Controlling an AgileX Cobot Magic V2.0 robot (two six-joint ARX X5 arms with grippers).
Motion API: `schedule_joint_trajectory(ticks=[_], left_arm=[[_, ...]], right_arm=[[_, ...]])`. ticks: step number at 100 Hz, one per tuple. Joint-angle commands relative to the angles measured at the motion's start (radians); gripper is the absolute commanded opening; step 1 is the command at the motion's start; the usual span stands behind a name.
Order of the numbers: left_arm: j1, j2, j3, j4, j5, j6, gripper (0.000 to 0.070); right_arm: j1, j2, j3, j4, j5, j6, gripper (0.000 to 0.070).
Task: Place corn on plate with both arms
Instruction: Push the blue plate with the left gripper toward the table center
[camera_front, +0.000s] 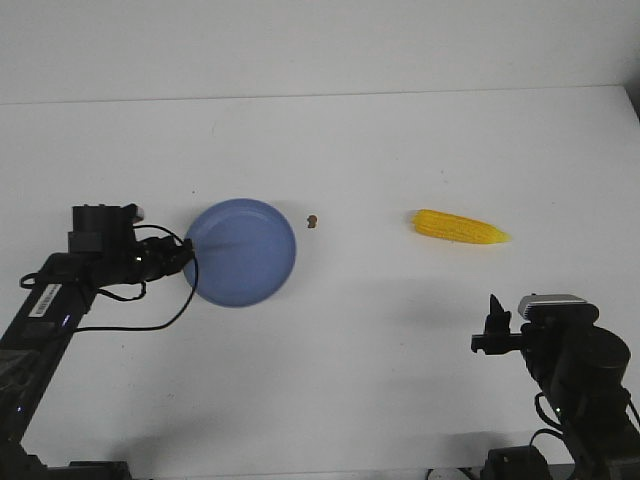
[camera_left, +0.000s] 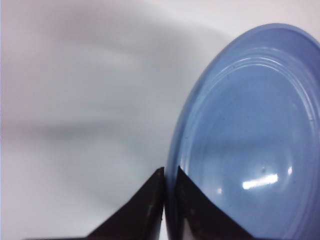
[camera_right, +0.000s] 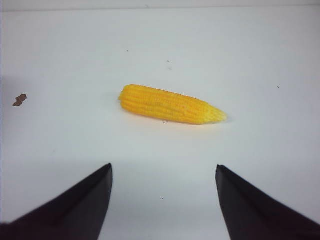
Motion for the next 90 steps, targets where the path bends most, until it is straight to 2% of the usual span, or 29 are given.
schedule_joint_trajectory(ticks=[1, 25, 39, 59, 90], left_arm=[[-0.044, 0.013, -0.007, 0.022, 0.012, -0.017, 0.0006], [-0.204, 0.016, -0.103, 0.150, 0.010, -0.106, 0.0006], [-0.267, 0.034, -0.145, 0.221, -0.023, -0.160, 0.0006], [-0.341, 0.064, -0.155, 0.264, -0.092, -0.187, 0.0006], [-0.402, 0.157, -0.155, 0.330, -0.106, -0.215, 0.0007]], right_arm=[[0.001, 0.003, 0.017, 0.010, 0.002, 0.010, 0.0434], [0.001, 0.003, 0.017, 0.010, 0.001, 0.010, 0.0435], [0.001, 0.003, 0.017, 0.010, 0.001, 0.010, 0.0434], [0.001, 0.003, 0.017, 0.014, 0.001, 0.010, 0.0435], [0.001, 0.003, 0.017, 0.017, 0.001, 0.010, 0.0434]])
